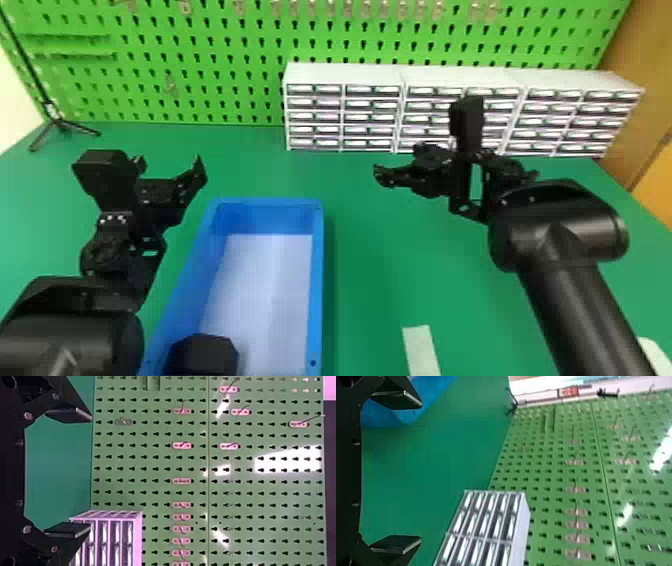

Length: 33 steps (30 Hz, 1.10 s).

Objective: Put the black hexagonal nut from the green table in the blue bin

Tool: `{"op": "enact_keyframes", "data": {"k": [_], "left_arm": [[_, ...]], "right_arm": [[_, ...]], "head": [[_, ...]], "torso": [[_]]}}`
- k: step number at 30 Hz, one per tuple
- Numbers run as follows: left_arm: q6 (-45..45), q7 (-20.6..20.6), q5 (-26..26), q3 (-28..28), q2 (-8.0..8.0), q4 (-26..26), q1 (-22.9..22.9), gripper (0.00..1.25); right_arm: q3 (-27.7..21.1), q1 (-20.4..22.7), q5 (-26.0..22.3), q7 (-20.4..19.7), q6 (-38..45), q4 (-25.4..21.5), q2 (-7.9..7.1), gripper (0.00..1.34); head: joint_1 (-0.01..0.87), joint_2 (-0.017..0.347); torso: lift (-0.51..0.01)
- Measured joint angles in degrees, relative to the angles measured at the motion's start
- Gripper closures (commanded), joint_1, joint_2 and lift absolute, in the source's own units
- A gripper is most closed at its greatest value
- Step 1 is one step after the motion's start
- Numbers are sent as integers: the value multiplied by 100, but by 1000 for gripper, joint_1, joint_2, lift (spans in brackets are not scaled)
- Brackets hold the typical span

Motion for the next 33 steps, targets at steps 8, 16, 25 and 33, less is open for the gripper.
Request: {"op": "enact_keyframes", "data": {"k": [8,16,25,33], "left_arm": [[-27,25,43,-23,-33,0,19,300],[-58,26,43,-28,-87,0,33,300],[-62,34,41,-60,-119,2,33,300],[-62,35,25,-64,-136,9,41,300]], "right_arm": [[-404,414,-304,-760,-668,0,121,110],[-649,708,-386,-1110,-1069,-25,215,110],[-729,953,-275,-1573,-1582,-29,289,110],[-756,1126,-179,-1965,-2027,-29,352,110]], "head": [[683,28],[683,28],[683,28],[683,28]], "torso": [[-96],[-96],[-96],[-96]]}}
